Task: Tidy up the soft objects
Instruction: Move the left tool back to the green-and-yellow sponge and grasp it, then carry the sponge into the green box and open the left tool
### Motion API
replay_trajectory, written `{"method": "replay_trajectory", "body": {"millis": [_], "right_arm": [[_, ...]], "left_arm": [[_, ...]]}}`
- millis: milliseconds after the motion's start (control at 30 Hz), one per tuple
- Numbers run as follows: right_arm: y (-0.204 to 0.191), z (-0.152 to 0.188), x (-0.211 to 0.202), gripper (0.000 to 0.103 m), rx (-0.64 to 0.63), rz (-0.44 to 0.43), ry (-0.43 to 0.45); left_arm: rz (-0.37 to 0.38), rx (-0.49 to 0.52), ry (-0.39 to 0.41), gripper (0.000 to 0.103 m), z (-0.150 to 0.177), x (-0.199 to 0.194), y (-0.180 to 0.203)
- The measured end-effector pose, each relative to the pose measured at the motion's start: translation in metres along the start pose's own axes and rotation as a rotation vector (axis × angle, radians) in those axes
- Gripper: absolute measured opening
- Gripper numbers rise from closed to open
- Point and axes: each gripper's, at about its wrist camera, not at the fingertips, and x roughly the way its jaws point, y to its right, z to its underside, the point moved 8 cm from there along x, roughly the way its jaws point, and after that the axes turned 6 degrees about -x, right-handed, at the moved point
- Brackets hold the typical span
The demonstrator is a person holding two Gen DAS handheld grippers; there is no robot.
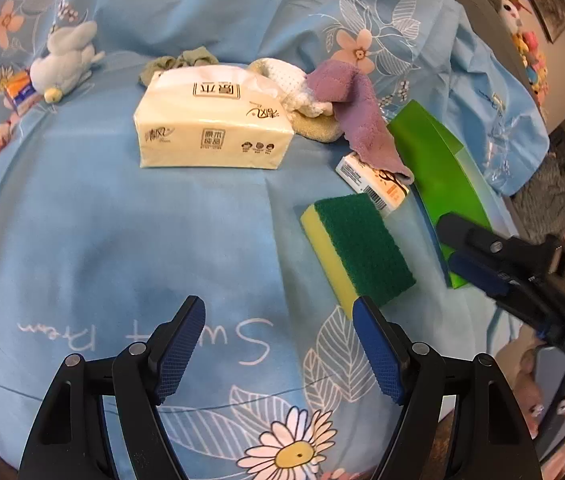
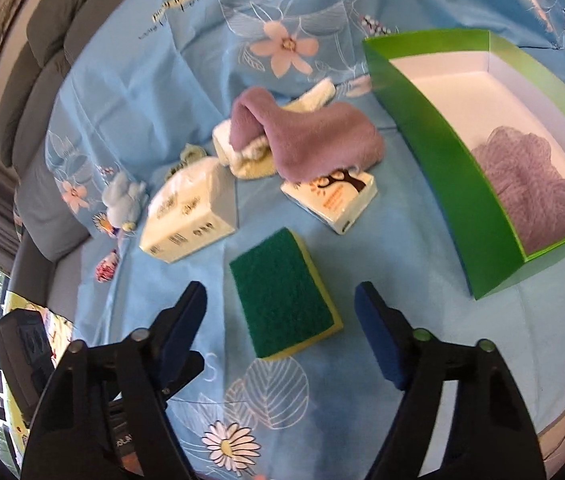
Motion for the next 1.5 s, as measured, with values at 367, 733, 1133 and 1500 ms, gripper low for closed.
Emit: {"method": "replay_trajectory", "body": {"millis": [367, 733, 1133, 1500], "right_arm": [[0.007, 0.009, 0.020, 0.044, -0.004, -0.023, -0.056], [0.010, 0.010, 0.032, 0.055, 0.012, -0.079, -0.098], [0.004, 0.019, 0.049, 0.053, -0.041, -0.088, -0.129], [-0.001, 0.004, 0.021, 0.041, -0.039, -0.099, -0.024]], "left_arm": [[0.065, 0.004, -0.022, 0.077, 0.004, 0.017, 0.018], [0.141, 0.009, -0.068, 0.072, 0.010, 0.035, 0.042], [0.201, 0.023, -0.096, 0.040, 0.012, 0.047, 0.057], [0.184, 0.132, 0.013, 0.039, -0.006, 0.015, 0.082]]}}
